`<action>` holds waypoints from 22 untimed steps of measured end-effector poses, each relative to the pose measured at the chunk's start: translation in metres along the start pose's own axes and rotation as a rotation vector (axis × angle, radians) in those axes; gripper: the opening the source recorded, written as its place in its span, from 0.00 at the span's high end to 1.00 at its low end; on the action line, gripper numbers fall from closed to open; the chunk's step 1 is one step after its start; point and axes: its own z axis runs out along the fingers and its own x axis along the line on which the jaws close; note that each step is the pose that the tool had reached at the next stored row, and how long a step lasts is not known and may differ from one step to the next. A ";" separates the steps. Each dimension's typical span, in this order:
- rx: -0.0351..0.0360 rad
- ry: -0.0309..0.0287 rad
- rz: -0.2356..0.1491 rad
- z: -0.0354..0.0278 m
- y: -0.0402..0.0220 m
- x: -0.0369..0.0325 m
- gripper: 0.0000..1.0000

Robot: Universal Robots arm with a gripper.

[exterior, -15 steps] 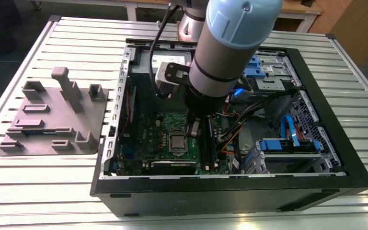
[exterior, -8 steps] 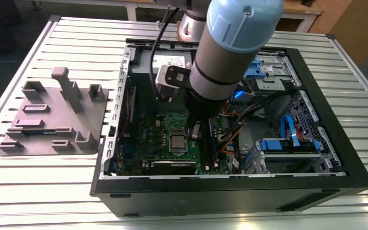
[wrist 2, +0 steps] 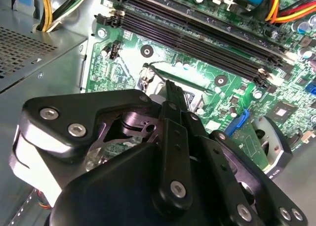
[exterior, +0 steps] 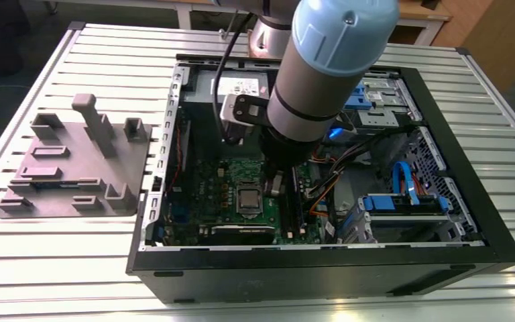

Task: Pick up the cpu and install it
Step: 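Install the first cpu locking lever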

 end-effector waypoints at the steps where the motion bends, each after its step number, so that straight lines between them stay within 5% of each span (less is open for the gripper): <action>1: 0.0001 0.0001 -0.002 0.0003 -0.0003 0.0000 0.89; 22: -0.0057 0.0190 -0.136 0.0054 -0.0022 0.0055 0.89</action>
